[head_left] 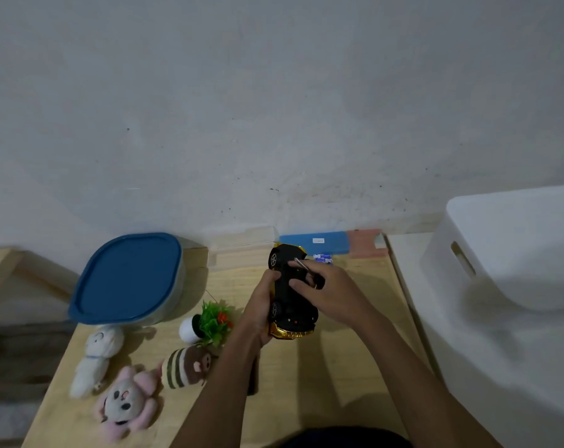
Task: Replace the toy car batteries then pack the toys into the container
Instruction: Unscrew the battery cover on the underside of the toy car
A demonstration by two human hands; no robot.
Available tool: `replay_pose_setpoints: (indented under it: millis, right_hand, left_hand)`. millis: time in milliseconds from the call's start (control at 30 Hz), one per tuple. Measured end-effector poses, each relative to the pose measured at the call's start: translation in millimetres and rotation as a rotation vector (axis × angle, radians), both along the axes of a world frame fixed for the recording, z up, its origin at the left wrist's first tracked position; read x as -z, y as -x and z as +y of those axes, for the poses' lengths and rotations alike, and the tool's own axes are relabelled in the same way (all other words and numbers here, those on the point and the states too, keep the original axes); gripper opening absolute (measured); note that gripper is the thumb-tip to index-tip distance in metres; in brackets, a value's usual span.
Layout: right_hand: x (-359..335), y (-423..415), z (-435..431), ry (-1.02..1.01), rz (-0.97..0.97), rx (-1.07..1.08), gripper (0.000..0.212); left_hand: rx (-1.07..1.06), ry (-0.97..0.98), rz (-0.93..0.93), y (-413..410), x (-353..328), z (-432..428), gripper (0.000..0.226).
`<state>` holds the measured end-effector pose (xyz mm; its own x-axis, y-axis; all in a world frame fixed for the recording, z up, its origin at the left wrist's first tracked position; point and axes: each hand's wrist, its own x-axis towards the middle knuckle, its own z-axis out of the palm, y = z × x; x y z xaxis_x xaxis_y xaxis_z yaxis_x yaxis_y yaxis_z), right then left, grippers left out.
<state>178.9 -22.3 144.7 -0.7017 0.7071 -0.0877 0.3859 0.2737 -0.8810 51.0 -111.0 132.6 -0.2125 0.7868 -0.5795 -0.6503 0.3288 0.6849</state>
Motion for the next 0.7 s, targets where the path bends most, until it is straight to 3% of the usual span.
replay_pose_setpoints:
  millis: [133, 533, 700]
  right_hand:
    - [-8.9, 2.5, 0.8, -0.106, -0.039, -0.036, 0.035]
    - [-14.8, 11.3, 12.2, 0.02, -0.053, -0.059, 0.005]
    - [-17.3, 8.9, 13.8, 0.05, -0.044, -0.078, 0.006]
  left_hand:
    - [0.044, -0.037, 0.088, 2.8, -1.0, -1.7, 0.05]
    - [0.085, -0.092, 0.173, -3.2, -10.3, -2.7, 0.045]
    - [0.113, -0.094, 0.197, -2.1, -11.9, -3.2, 0.047]
